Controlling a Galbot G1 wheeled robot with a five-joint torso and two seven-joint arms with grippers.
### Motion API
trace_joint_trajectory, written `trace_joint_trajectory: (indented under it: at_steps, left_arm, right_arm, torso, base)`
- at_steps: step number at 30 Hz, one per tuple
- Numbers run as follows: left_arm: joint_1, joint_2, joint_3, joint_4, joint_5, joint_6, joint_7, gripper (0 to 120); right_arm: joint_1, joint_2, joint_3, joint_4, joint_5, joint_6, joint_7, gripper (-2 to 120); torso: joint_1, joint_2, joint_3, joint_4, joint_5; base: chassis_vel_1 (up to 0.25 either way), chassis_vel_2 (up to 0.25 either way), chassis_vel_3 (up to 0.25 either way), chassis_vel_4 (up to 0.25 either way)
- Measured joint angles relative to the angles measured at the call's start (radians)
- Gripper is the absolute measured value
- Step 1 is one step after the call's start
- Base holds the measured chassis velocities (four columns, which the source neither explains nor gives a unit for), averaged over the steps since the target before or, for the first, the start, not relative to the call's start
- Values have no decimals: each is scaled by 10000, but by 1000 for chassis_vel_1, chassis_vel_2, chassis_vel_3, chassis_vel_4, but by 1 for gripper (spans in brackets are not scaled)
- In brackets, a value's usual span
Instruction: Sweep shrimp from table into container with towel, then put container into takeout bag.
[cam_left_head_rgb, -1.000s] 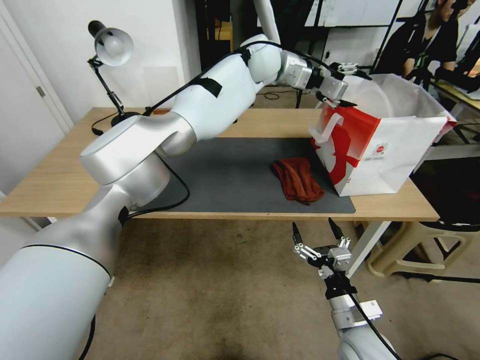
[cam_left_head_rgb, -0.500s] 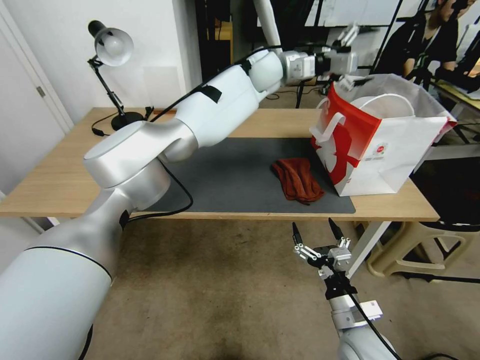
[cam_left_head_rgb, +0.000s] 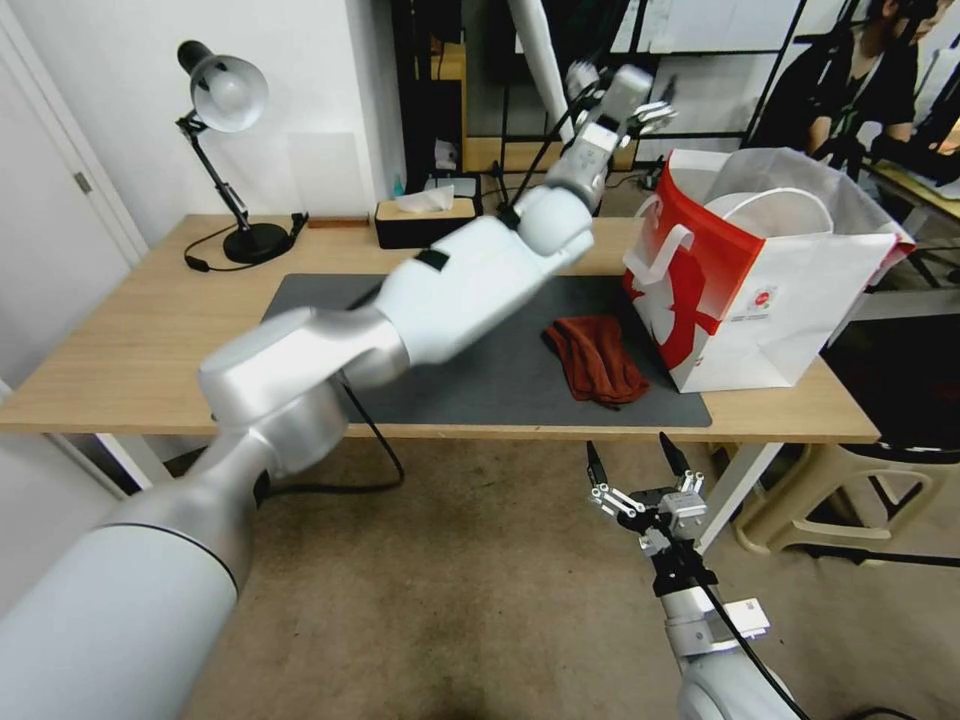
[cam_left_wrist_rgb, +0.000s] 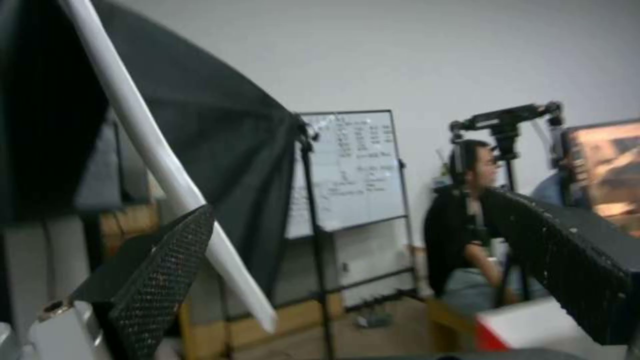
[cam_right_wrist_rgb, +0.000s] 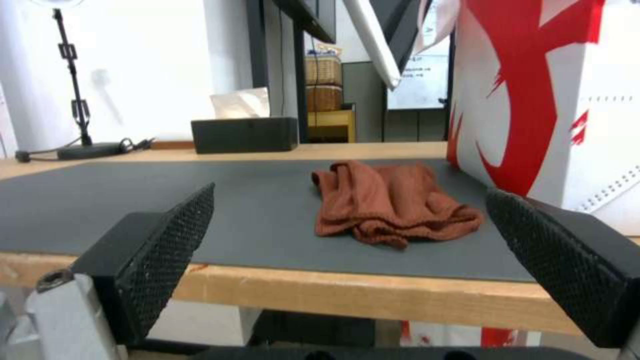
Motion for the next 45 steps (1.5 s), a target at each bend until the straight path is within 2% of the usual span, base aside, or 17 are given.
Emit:
trace_joint_trajectory:
  at_steps: [4, 7, 8, 10, 11, 12, 14, 16, 17, 20, 21, 24, 25, 27, 28, 33, 45]
  left_arm:
    - [901, 954, -212, -1095, 258, -45, -18, 100]
    - [1857, 2472, -569, -2426, 611, -124, 122, 100]
    - [1857, 2472, -569, -2426, 611, -124, 122, 100]
    - [2315, 3113, -782, -3050, 740, -166, 272, 100]
    - [2970, 3897, -1179, -3912, 889, -208, 474, 100]
    - [2970, 3897, -1179, -3912, 889, -208, 474, 100]
    - [3754, 4657, -1569, -4687, 1064, -255, 726, 100]
    - [5461, 6189, -2648, -5985, 1405, -445, 1086, 100]
    - [5461, 6189, -2648, -5985, 1405, -445, 1086, 100]
    - [7525, 7297, -4212, -7129, 1890, -803, 1397, 100]
    - [7525, 7297, -4212, -7129, 1890, -803, 1397, 100]
    - [10256, 7807, -5997, -8149, 2531, -1217, 1574, 100]
    - [10256, 7807, -5997, -8149, 2531, -1217, 1574, 100]
    - [11502, 7871, -6752, -8401, 2957, -1562, 1580, 100]
    - [12192, 7844, -7115, -8400, 3276, -1827, 1575, 100]
    - [13921, 7435, -8012, -8173, 4132, -2695, 1562, 100]
    - [15144, 6811, -8855, -7597, 4971, -3794, 1555, 100]
  right_arm:
    - [39, 4, 62, 54, 70, 30, 2, 100]
    - [88, 29, 141, 156, 95, 33, 44, 100]
    - [88, 29, 141, 156, 95, 33, 44, 100]
    - [92, 42, 175, 204, 91, 26, 67, 100]
    - [107, 68, 230, 257, 68, 12, 121, 100]
    - [107, 68, 230, 257, 68, 12, 121, 100]
    - [120, 98, 272, 300, 31, -12, 159, 100]
    - [152, 175, 330, 351, -44, -42, 216, 100]
    - [152, 175, 330, 351, -44, -42, 216, 100]
    - [224, 319, 426, 392, -163, -53, 234, 100]
    - [224, 319, 426, 392, -163, -53, 234, 100]
    - [379, 416, 446, 355, -267, -51, 236, 100]
    - [379, 416, 446, 355, -267, -51, 236, 100]
    - [421, 508, 435, 277, -385, -8, 239, 100]
    - [414, 578, 455, 233, -465, 31, 243, 100]
    - [436, 886, 469, 35, -749, 205, 245, 100]
    - [582, 1380, 196, -367, -1381, 261, 336, 100]
  torso:
    - [-1, 2, 0, 2, 1]
    - [0, 1, 0, 19, -5]
    - [0, 1, 0, 19, -5]
    - [1, 1, 1, 16, -8]
    - [-1, 2, -2, 11, -6]
    - [-1, 2, -2, 11, -6]
    - [-1, 2, -1, 5, -9]
    - [0, 2, -2, 11, -2]
    - [0, 2, -2, 11, -2]
    - [-1, 3, -2, 15, 0]
    - [-1, 3, -2, 15, 0]
    - [-2, 1, -1, 11, -18]
    - [-2, 1, -1, 11, -18]
    - [-2, 2, -2, 9, 11]
    - [-2, 1, -2, 14, -10]
    - [-2, 1, -1, 8, -7]
    - [-2, 1, 0, 9, 0]
  base:
    - [0, 0, 0, 0]
    - [0, 0, 0, 0]
    - [0, 0, 0, 0]
    - [0, 0, 0, 0]
    - [0, 0, 0, 0]
    - [0, 0, 0, 0]
    - [0, 0, 0, 0]
    - [0, 0, 0, 0]
    - [0, 0, 0, 0]
    - [0, 0, 0, 0]
    - [0, 0, 0, 0]
    - [0, 0, 0, 0]
    - [0, 0, 0, 0]
    - [0, 0, 0, 0]
    - [0, 0, 0, 0]
    - [0, 0, 0, 0]
    - [0, 0, 0, 0]
